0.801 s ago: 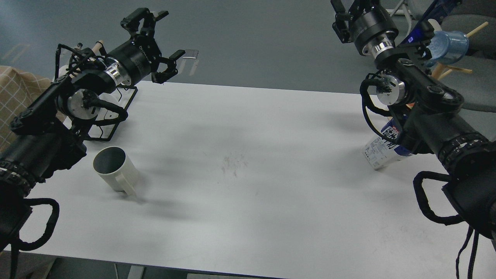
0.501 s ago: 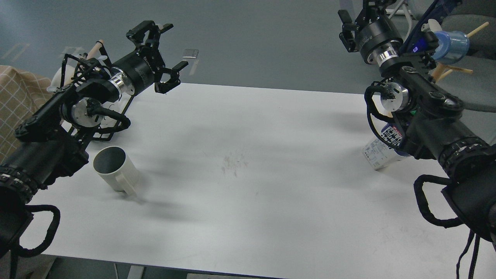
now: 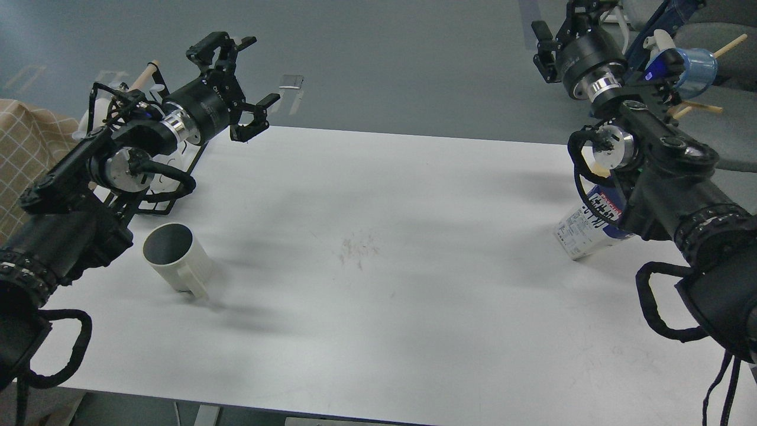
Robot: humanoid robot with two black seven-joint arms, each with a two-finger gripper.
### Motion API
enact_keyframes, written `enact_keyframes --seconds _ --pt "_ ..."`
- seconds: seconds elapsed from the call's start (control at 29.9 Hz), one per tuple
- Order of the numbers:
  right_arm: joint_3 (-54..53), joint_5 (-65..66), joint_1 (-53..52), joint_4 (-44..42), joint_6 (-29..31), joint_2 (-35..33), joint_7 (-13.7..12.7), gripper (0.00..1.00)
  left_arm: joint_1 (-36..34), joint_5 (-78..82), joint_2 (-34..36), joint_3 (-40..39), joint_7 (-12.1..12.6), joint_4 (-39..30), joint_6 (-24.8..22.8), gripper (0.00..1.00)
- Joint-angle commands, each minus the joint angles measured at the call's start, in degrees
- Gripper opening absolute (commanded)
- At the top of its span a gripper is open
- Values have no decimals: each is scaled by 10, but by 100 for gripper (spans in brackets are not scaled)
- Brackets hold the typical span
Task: Place cup and milk with both arms
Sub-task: 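Raise the left gripper and move it toward the white mug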
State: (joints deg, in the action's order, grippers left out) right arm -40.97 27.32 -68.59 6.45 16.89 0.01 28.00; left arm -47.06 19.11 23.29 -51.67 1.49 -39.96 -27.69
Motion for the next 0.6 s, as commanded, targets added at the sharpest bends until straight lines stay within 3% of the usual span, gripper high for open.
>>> enact_keyframes --seconds 0.0,0.27,0.33,0.57 --pt "1 -2 -7 1 23 0 0 100 0 -1 -3 -4 -6 1 -3 98" --pt "37 2 -15 16 91 0 0 100 4 7 -32 -1 -7 -9 -3 98" --pt "91 1 -14 20 110 0 0 100 7 7 -31 -10 -5 -21 -3 99" --pt "93 -2 -15 17 111 0 0 100 16 7 -18 -35 8 -61 -3 99"
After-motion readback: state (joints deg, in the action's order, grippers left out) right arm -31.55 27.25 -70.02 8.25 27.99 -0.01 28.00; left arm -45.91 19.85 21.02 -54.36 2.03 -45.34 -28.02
